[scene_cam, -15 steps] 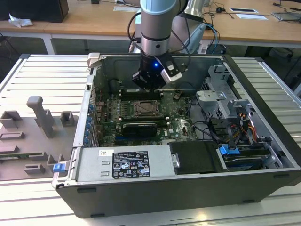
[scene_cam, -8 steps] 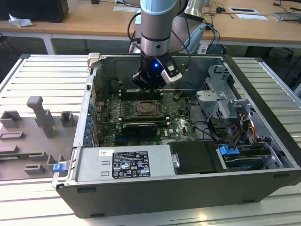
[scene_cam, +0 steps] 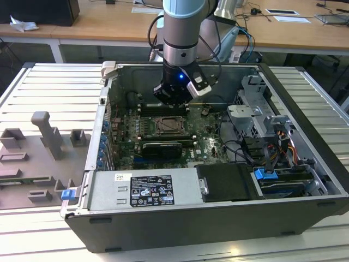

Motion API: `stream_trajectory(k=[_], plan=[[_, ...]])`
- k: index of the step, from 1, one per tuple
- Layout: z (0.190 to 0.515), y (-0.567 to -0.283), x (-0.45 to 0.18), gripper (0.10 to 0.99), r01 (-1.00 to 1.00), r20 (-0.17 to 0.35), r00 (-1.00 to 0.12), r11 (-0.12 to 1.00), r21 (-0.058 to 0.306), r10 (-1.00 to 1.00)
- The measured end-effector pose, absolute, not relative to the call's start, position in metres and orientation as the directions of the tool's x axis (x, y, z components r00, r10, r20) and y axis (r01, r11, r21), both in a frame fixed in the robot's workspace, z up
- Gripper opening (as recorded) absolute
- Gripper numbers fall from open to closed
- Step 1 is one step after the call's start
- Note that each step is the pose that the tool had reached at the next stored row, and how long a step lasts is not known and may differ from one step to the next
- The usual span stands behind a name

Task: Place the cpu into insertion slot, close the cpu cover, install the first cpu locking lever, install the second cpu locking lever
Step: 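Install the second cpu locking lever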

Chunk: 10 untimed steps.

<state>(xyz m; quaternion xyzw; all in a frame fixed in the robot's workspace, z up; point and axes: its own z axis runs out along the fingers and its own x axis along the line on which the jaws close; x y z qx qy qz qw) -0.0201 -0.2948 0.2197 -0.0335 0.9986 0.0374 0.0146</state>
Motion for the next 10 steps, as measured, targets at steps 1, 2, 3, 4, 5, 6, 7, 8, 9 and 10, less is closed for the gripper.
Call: stream_trajectory(k=[1, 2, 3, 4, 5, 6, 7, 8, 9, 10], plan=[[0.2197, -0.2949, -0.0201, 0.106, -0.068, -0.032, -0.997, 0.995, 0.074, -0.066], [0.2197, -0.295, -0.0201, 0.106, -0.068, -0.032, -0.997, 0.995, 0.074, -0.066], [0.2197, -0.2952, -0.0201, 0.106, -0.068, -0.032, -0.997, 0.995, 0.074, -0.066], [0.2198, -0.2956, -0.0201, 0.106, -0.068, -0.032, -0.997, 0.995, 0.073, -0.066], [0.2197, -0.2961, -0.0201, 0.106, -0.068, -0.032, -0.997, 0.995, 0.073, -0.066], [0.2197, -0.2969, -0.0201, 0.106, -0.068, -0.032, -0.997, 0.995, 0.074, -0.066], [0.2197, -0.2975, -0.0201, 0.106, -0.068, -0.032, -0.997, 0.995, 0.074, -0.066], [0.2197, -0.2983, -0.0201, 0.106, -0.068, -0.032, -0.997, 0.995, 0.074, -0.066], [0.2197, -0.2993, -0.0201, 0.106, -0.068, -0.032, -0.997, 0.995, 0.074, -0.066], [0.2197, -0.3006, -0.0201, 0.106, -0.068, -0.032, -0.997, 0.995, 0.074, -0.066]])
